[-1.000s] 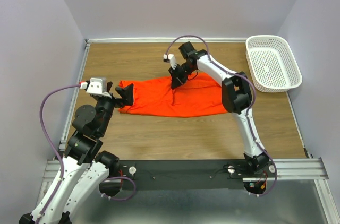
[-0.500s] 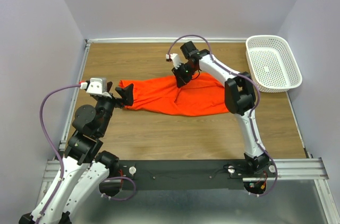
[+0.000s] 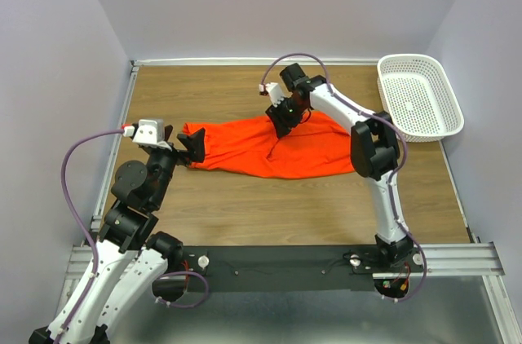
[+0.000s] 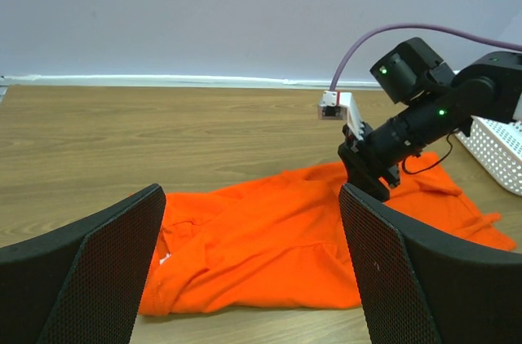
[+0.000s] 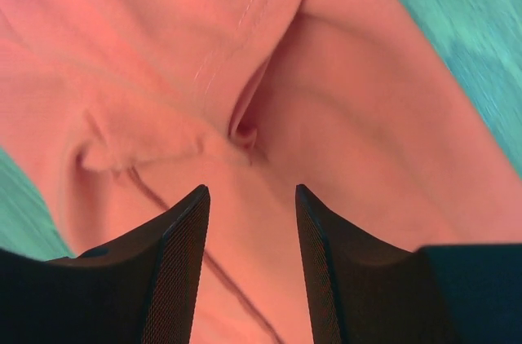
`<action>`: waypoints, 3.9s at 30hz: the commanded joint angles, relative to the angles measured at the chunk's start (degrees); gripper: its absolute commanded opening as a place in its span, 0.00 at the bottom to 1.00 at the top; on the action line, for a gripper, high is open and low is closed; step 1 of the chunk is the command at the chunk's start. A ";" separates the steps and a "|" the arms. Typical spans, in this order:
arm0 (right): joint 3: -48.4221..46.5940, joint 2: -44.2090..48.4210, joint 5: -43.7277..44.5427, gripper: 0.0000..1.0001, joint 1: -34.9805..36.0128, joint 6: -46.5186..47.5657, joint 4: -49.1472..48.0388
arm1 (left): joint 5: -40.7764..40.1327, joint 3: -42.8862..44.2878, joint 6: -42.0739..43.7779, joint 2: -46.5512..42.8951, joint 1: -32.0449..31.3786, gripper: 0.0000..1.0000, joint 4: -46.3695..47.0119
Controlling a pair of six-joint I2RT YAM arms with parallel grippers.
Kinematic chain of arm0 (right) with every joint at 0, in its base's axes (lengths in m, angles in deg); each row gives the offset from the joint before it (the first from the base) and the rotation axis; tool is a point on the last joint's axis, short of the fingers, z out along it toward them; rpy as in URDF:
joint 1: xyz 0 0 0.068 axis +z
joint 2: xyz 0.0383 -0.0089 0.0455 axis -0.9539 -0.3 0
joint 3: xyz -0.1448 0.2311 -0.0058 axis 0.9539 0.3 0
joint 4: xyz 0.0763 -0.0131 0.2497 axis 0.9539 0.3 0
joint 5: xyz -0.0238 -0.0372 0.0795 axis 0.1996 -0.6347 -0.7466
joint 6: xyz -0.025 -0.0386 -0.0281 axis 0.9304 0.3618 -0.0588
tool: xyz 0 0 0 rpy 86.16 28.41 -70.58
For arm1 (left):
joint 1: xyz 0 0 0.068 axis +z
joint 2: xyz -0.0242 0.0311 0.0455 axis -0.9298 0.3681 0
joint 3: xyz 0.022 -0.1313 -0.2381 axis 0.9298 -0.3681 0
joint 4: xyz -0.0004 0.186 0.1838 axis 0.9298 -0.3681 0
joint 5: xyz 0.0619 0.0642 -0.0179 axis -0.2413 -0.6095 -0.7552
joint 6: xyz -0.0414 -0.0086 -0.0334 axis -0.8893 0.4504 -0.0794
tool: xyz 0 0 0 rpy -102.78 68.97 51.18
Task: Fold and stack the t-shirts
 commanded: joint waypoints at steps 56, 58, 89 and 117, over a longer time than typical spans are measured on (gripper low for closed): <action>61.78 29.25 -34.18 1.00 -6.29 -20.05 -100.21 | 5.90 -7.54 -13.75 3.47 0.31 0.91 7.11; 58.80 26.88 -33.17 1.00 -6.29 -23.28 -94.88 | 5.63 -7.45 -13.66 3.64 0.23 0.91 7.28; 49.82 26.43 11.51 1.00 -6.81 -20.22 -85.88 | -2.01 -10.26 -12.35 2.41 0.23 0.94 16.69; 54.72 19.75 -21.10 1.00 -5.15 -19.28 -98.08 | -1.22 -9.12 -11.29 2.06 0.23 0.94 16.16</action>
